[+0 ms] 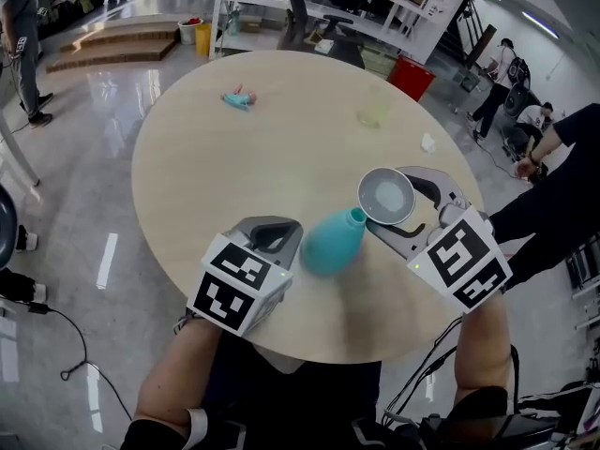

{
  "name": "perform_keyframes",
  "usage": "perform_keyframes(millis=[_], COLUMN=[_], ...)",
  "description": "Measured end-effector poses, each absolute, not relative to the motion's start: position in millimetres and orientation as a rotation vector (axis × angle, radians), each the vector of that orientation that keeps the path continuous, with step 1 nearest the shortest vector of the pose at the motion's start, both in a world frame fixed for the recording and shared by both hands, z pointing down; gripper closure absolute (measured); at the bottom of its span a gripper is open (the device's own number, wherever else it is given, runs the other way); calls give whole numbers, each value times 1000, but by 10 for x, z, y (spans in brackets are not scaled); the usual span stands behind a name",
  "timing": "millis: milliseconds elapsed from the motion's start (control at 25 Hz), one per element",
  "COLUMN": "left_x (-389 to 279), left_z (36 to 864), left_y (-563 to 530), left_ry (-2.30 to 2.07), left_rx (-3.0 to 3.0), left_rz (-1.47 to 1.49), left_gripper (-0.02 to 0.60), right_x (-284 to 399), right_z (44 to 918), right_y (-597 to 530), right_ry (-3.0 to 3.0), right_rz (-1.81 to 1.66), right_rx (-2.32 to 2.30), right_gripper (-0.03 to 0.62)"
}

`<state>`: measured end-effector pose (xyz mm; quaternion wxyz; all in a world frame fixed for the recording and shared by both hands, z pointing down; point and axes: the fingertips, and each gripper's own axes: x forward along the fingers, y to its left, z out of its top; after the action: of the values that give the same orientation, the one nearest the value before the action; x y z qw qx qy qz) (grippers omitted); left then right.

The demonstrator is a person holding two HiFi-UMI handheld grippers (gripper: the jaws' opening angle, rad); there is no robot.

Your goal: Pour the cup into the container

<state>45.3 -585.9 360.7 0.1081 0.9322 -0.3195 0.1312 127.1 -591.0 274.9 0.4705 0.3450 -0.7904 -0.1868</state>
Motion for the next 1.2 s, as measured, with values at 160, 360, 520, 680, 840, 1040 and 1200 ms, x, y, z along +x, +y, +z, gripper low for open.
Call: perform_keyframes(millis=[160,360,520,680,840,1040,1200], left_x=[455,445,450,402,389,385,377], left_z=[3611,3621,3630,3624,3602,3603,3606], left_y=[-5852,-5860,-5870,-5866,-5858,-5863,-5857], left_ry=[-940,-943,-943,-941,-939,-939,-939], left_rx=[2742,2741,2740,2740,2739,2737,2738], left_rz=[387,387,387,382,384,383,384], left_gripper=[589,589,589,589,589,589,589], right_x=[1354,1542,1753,1995,2259,2480,2521], right_z=[2791,2865,2937,3074,3231,3395,3504], right_y=[-5914,-5937,-5963,-5943,-5895,-5893,-5884], right_ry=[-2053,-2193,-2258,-2311,-2365,-2380,-2387], right_rz=[-342,-188,-85,52,214,308,337], right_rx=[880,987,1100,1230,1347,1443,1457], right_gripper=[278,278,278,278,278,278,278])
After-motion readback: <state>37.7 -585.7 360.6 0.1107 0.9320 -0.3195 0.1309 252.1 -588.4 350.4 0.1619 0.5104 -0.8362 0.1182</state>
